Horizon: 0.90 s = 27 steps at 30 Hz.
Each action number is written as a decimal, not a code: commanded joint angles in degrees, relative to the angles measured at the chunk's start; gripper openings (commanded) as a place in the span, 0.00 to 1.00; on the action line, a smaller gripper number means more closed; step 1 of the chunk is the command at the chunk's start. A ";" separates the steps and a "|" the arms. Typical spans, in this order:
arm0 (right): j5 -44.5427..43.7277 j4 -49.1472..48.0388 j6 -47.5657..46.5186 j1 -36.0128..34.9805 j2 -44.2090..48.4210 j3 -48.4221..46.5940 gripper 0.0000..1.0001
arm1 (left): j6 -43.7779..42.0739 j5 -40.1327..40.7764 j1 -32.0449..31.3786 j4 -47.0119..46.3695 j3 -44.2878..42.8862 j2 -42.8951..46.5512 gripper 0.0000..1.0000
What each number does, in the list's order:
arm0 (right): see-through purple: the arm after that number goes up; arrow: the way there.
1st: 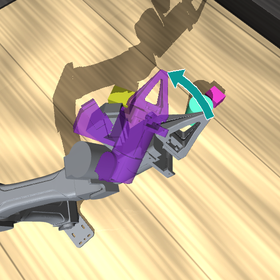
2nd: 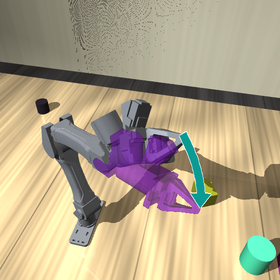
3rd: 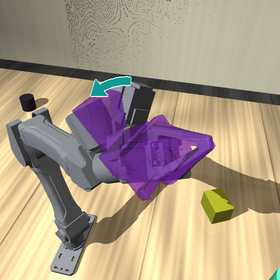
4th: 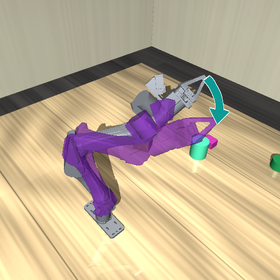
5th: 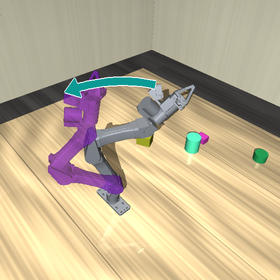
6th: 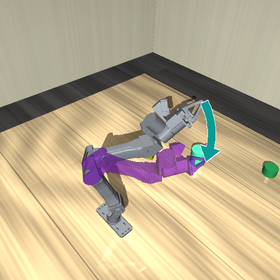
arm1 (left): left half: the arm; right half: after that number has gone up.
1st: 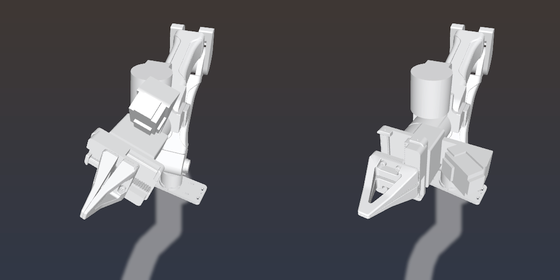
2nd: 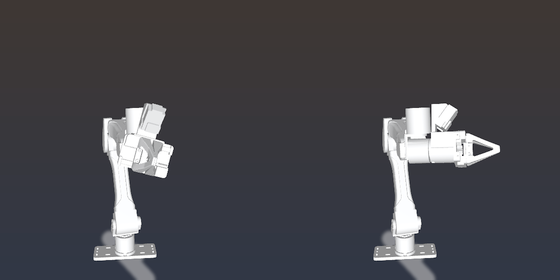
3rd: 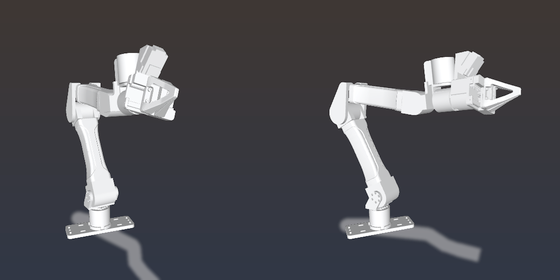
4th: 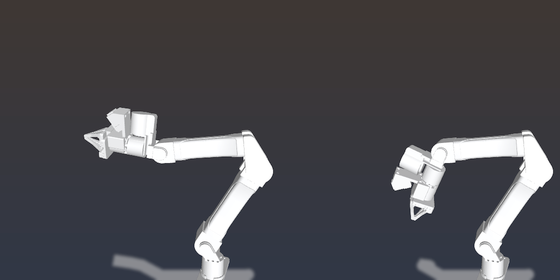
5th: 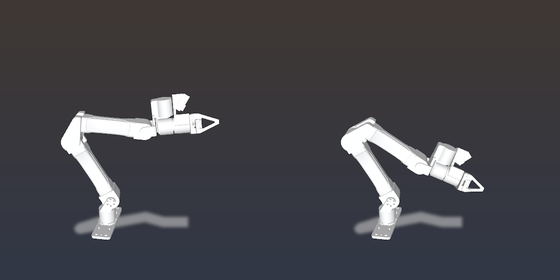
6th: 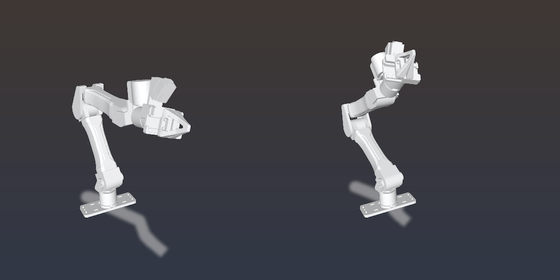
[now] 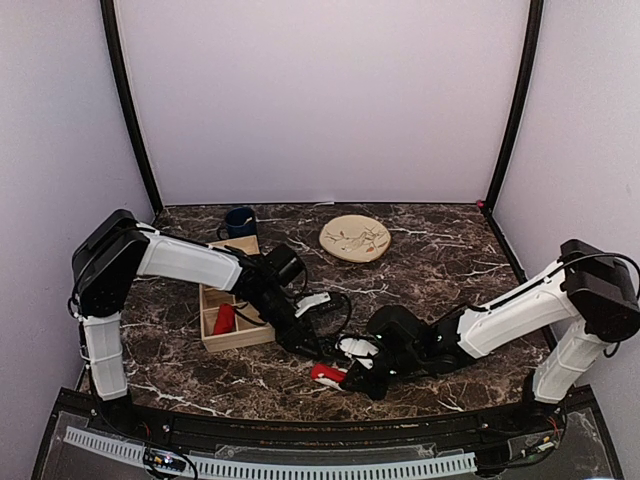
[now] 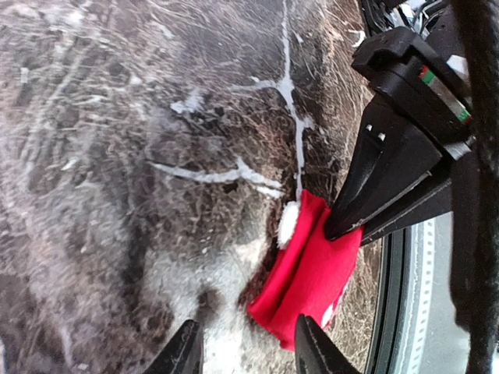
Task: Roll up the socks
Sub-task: Roll the sock at the center of the board.
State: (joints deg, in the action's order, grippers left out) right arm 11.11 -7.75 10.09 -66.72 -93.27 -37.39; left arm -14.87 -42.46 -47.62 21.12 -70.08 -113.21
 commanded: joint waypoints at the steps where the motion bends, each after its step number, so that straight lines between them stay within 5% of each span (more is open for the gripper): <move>1: 3.42 6.28 3.06 1.97 -3.05 1.61 0.04 | 1.56 3.10 0.24 -4.85 3.31 5.25 0.44; 15: 18.41 2.52 9.92 10.03 -4.41 3.78 0.03 | 2.65 7.07 0.03 -16.76 12.27 13.71 0.46; 27: 25.74 0.70 12.39 12.54 -7.56 3.34 0.03 | -4.08 14.75 -7.40 -18.20 15.86 17.03 0.48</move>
State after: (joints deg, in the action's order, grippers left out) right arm 35.77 -13.15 21.08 -54.72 -97.95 -35.70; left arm -15.70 -31.44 -53.19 4.25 -55.68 -99.85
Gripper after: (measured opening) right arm 0.046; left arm 0.476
